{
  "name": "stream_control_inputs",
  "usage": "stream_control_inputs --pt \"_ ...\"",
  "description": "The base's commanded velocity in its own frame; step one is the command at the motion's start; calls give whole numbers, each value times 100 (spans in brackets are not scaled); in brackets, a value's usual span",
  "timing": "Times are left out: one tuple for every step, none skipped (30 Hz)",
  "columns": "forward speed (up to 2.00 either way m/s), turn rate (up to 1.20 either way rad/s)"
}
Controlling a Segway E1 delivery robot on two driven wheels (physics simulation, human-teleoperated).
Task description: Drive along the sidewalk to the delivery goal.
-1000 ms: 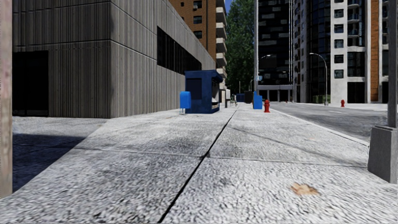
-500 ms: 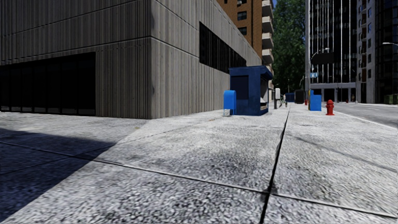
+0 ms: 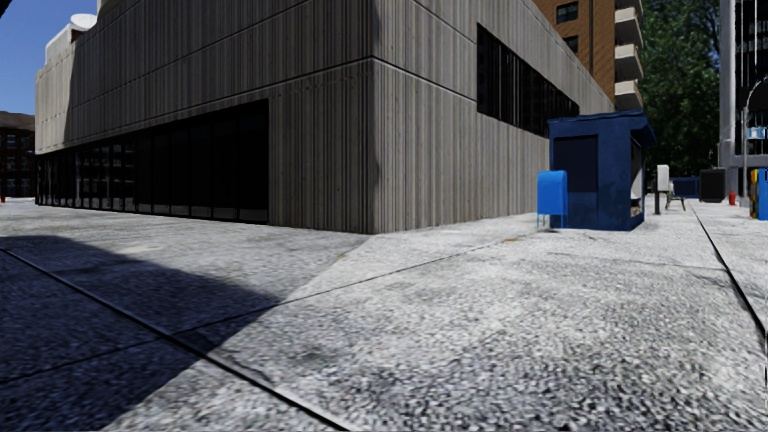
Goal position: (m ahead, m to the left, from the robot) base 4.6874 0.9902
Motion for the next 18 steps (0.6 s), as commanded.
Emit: stream_control_inputs --pt "200 56" --pt "200 56" --pt "200 56" --pt "200 56" --pt "200 56" --pt "200 56" --pt "200 56" --pt "200 56" --pt "200 56" --pt "200 56" --pt "200 56" --pt "200 56" --pt "200 56" --pt "200 56" --pt "200 44" --pt "200 44" --pt "200 16" --pt "200 0"
